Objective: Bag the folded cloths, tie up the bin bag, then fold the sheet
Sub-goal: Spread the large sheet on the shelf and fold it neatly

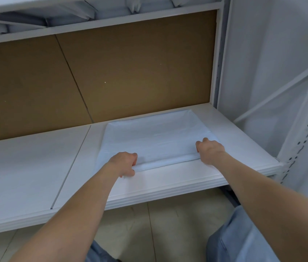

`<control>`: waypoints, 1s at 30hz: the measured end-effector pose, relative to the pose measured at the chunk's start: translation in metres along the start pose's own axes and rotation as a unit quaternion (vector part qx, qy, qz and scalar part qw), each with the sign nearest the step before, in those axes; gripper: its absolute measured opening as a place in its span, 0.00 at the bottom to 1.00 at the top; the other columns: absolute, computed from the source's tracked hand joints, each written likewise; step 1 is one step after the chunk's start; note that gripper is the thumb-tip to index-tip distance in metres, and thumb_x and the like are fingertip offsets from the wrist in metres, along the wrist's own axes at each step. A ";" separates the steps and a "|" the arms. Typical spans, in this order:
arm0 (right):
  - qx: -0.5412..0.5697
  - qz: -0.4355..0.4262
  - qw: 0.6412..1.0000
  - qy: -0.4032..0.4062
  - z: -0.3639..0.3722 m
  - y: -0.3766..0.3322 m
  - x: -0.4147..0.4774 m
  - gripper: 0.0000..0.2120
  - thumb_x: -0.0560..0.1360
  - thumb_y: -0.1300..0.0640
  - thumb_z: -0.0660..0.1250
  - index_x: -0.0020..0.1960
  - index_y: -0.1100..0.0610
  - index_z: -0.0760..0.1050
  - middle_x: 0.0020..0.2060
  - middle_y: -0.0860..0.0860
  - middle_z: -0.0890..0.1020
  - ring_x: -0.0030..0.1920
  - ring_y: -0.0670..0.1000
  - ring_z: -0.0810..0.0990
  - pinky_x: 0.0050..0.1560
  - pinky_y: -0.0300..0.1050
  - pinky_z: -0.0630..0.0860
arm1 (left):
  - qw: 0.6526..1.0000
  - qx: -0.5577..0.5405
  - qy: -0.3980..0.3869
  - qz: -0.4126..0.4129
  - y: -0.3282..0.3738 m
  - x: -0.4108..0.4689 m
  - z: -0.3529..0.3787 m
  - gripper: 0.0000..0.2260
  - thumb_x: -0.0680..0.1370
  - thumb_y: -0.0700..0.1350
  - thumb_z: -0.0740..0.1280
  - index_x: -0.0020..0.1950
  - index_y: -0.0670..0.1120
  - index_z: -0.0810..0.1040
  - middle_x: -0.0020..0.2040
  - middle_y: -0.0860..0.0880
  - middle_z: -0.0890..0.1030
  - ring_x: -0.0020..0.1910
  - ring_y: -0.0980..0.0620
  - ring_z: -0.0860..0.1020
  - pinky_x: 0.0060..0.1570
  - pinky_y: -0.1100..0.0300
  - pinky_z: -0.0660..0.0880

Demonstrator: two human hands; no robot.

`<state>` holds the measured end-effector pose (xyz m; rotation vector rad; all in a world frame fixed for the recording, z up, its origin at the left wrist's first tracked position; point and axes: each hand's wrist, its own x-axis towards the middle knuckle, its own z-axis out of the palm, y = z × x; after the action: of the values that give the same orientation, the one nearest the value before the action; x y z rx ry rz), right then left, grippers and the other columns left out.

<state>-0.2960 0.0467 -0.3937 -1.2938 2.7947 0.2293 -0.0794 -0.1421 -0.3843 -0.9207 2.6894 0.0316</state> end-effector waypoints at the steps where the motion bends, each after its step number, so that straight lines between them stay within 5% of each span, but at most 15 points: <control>1: 0.001 0.001 1.000 -0.003 0.000 0.000 0.000 0.17 0.78 0.63 0.58 0.66 0.58 0.67 0.60 0.55 0.70 0.57 0.57 0.76 0.46 0.44 0.71 | 1.000 -0.001 0.000 -0.002 0.001 0.000 0.000 0.08 0.73 0.43 0.66 0.48 0.48 0.67 0.43 0.49 0.73 0.36 0.48 0.78 0.31 0.60 0.72; 10: 0.055 -0.046 0.997 -0.023 -0.001 -0.027 0.001 0.17 0.77 0.59 0.58 0.65 0.54 0.68 0.59 0.54 0.70 0.57 0.58 0.75 0.49 0.46 0.72 | 1.000 0.010 0.012 -0.009 0.006 -0.006 0.002 0.09 0.74 0.42 0.64 0.52 0.45 0.67 0.47 0.46 0.72 0.35 0.48 0.74 0.32 0.57 0.72; 15: 0.027 -0.045 0.999 -0.003 -0.014 -0.033 0.002 0.17 0.76 0.60 0.57 0.65 0.53 0.70 0.59 0.53 0.70 0.55 0.57 0.76 0.51 0.46 0.73 | 1.000 -0.016 -0.009 -0.011 0.000 -0.014 -0.005 0.17 0.73 0.52 0.65 0.58 0.48 0.69 0.49 0.50 0.75 0.45 0.48 0.76 0.39 0.58 0.71; 21: 0.028 -0.067 0.995 0.066 -0.031 -0.042 0.006 0.20 0.75 0.59 0.60 0.67 0.50 0.69 0.63 0.54 0.69 0.64 0.56 0.67 0.61 0.49 0.68 | 0.980 -0.064 0.190 -0.014 -0.007 -0.025 -0.022 0.15 0.76 0.59 0.61 0.57 0.51 0.72 0.51 0.52 0.76 0.49 0.48 0.77 0.44 0.58 0.68; 25: 0.087 -0.094 0.983 0.134 -0.072 -0.034 0.002 0.19 0.75 0.57 0.62 0.66 0.48 0.70 0.66 0.53 0.68 0.67 0.55 0.64 0.64 0.49 0.65 | 0.898 -0.253 0.358 0.043 -0.017 -0.047 -0.065 0.04 0.74 0.55 0.64 0.43 0.55 0.74 0.38 0.56 0.76 0.33 0.54 0.72 0.37 0.61 0.67; 29: 0.159 -0.140 0.942 0.259 -0.121 -0.014 -0.027 0.17 0.73 0.59 0.65 0.61 0.50 0.76 0.60 0.54 0.72 0.62 0.55 0.68 0.60 0.47 0.68 | 0.767 -0.443 0.438 0.152 -0.009 -0.102 -0.120 0.03 0.72 0.47 0.64 0.38 0.54 0.74 0.29 0.58 0.74 0.26 0.62 0.67 0.28 0.69 0.64; 30: 0.194 -0.151 0.922 0.300 -0.132 -0.005 -0.039 0.16 0.72 0.60 0.65 0.59 0.51 0.77 0.58 0.54 0.73 0.61 0.55 0.69 0.60 0.46 0.67 | 0.707 -0.510 0.454 0.183 -0.009 -0.120 -0.135 0.03 0.71 0.46 0.65 0.38 0.52 0.75 0.29 0.57 0.74 0.26 0.61 0.67 0.25 0.69 0.64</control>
<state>-0.2646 0.0523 -0.2591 -1.8851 2.7696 -0.8265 -0.0198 -0.0934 -0.2206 -0.6475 3.7166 1.7394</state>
